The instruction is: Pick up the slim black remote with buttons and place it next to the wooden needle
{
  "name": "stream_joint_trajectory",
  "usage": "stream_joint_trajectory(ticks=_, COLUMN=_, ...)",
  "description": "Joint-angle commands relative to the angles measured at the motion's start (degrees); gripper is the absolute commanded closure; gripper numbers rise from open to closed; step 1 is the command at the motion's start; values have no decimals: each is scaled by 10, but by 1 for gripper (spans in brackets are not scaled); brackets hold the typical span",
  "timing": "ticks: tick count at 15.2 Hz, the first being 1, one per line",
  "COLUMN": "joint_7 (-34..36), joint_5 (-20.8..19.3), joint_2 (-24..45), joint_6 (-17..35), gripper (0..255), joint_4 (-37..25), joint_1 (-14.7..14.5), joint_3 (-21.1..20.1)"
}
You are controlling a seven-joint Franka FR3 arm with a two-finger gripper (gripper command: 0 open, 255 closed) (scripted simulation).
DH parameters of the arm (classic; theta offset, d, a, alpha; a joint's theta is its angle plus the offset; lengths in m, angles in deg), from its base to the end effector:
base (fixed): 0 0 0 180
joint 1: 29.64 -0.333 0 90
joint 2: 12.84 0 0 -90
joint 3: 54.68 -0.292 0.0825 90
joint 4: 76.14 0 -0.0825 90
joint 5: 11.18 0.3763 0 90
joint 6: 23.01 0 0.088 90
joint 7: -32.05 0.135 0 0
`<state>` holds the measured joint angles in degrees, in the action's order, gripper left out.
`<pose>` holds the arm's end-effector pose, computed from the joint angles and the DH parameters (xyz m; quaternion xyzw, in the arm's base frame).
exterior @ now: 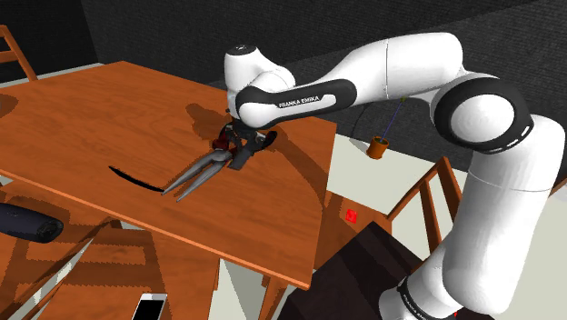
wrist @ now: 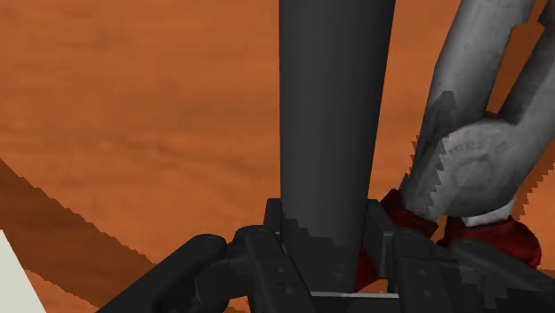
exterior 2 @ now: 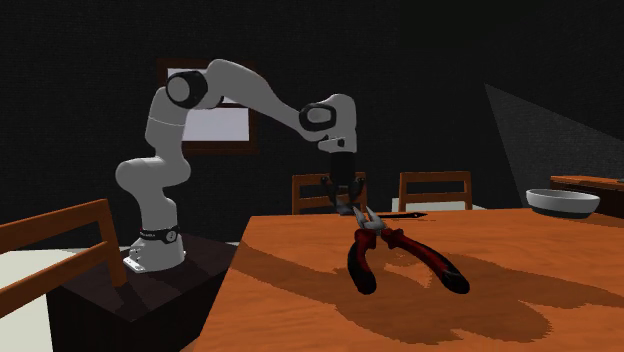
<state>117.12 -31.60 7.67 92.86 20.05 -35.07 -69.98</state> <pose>0.6136 0.1878 0.3553 0.8759 -0.4688 0.0915 0.0675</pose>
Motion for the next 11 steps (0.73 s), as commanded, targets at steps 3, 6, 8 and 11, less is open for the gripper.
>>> stream_joint_trajectory(ticks=3, joint_7=41, joint_5=-11, joint_2=41, joint_6=-35, gripper=255, joint_4=-64, joint_1=-40, joint_3=-10)
stream_joint_trajectory(ticks=6, joint_7=70, joint_5=-19, joint_2=76, joint_6=-63, gripper=255, joint_4=-117, joint_1=-72, joint_3=-16)
stream_joint_trajectory(ticks=8, joint_7=87, joint_5=-24, joint_2=103, joint_6=-84, gripper=255, joint_4=-159, joint_1=-95, joint_3=-19)
stream_joint_trajectory(ticks=11, joint_7=109, joint_5=-33, joint_2=149, joint_6=-119, gripper=255, joint_4=-232, joint_1=-132, joint_3=-22)
